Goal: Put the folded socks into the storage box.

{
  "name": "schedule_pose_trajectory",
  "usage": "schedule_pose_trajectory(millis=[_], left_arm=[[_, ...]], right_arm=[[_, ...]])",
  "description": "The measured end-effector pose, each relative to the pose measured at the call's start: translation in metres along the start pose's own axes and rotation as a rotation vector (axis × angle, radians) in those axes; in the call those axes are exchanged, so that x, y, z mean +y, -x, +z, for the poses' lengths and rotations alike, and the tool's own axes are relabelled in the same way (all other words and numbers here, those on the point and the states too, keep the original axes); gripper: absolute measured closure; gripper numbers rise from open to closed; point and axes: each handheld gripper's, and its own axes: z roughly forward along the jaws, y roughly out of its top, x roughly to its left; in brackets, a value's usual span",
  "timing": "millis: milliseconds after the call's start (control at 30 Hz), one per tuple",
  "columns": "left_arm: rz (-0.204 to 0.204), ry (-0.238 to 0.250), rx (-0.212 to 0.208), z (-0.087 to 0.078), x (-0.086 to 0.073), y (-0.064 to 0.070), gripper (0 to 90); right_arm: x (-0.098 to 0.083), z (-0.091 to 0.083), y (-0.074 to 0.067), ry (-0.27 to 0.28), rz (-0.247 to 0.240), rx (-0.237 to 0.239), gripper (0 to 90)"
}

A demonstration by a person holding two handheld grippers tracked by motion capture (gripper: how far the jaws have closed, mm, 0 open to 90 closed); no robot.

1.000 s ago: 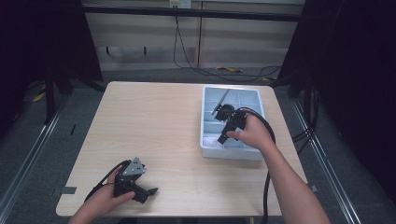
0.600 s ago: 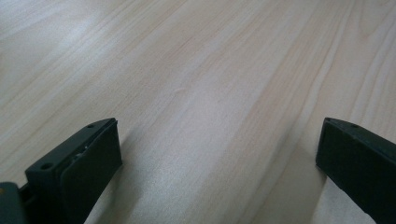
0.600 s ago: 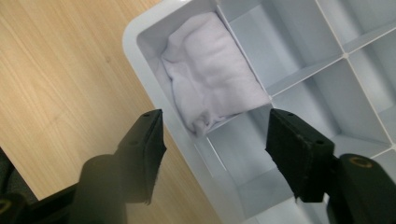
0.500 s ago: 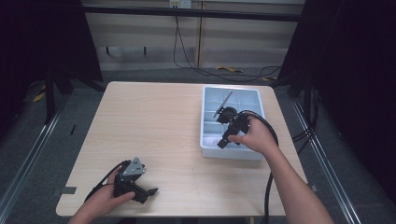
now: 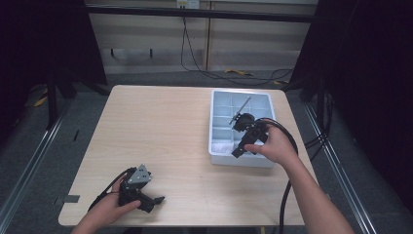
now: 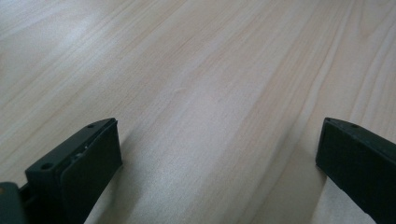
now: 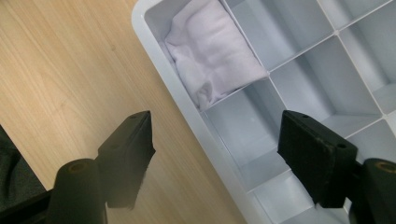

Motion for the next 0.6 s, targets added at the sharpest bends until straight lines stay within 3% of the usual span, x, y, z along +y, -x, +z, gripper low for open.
schedule_pose_trajectory(millis=[600], left_arm=[[0.008,-0.008,-0.001,-0.001,0.000,0.000,0.0]], right_arm=[[-0.018,0.000,-0.005,0.005,-0.006,-0.005,22.4]])
